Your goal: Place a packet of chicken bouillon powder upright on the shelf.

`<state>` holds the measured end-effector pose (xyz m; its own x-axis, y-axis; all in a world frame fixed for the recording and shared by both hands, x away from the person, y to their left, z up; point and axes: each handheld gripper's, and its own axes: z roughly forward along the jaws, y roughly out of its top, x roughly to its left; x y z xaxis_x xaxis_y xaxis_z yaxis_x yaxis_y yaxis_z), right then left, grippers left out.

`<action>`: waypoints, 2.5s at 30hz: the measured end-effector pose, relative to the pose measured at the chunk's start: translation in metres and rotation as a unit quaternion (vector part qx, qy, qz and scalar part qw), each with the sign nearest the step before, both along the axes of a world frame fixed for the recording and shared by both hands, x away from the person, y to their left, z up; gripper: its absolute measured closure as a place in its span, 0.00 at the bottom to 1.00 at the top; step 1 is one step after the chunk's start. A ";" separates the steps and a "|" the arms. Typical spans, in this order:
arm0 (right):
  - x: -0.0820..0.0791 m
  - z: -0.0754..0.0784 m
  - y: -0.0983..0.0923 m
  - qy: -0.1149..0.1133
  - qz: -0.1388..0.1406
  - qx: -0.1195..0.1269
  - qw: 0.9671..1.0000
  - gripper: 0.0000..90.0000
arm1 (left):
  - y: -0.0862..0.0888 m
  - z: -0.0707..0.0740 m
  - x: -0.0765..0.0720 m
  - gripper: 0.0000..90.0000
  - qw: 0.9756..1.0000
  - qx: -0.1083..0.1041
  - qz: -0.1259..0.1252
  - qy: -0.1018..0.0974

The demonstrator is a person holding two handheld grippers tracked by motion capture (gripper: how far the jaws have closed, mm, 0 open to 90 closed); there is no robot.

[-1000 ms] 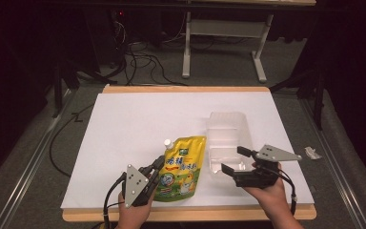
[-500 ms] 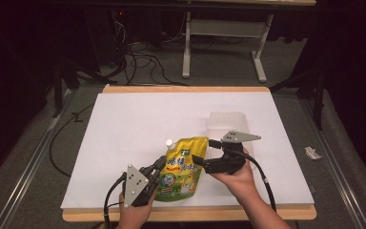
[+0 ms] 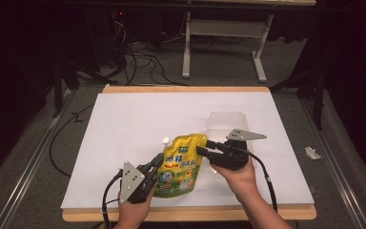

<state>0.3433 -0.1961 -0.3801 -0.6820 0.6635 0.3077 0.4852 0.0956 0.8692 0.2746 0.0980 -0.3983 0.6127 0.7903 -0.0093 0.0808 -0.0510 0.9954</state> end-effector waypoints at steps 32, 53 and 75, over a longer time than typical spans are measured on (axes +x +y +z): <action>-0.018 0.017 0.011 -0.104 -0.002 -0.015 0.994 1.00 | 0.008 -0.022 0.043 1.00 0.998 -0.003 0.038 0.043; -0.005 -0.003 0.027 -0.035 0.058 -0.031 0.997 0.52 | 0.014 -0.022 0.029 0.96 0.999 -0.006 0.035 0.040; 0.000 -0.014 0.042 -0.021 0.069 -0.072 0.995 0.63 | 0.025 -0.024 0.034 0.60 0.997 0.012 0.033 0.076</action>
<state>0.3428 -0.1539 -0.3938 -0.7796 0.5983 0.1852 0.4223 0.2838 0.8609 0.3088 0.1234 -0.4221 0.5521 0.8301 -0.0785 0.2338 -0.0638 0.9702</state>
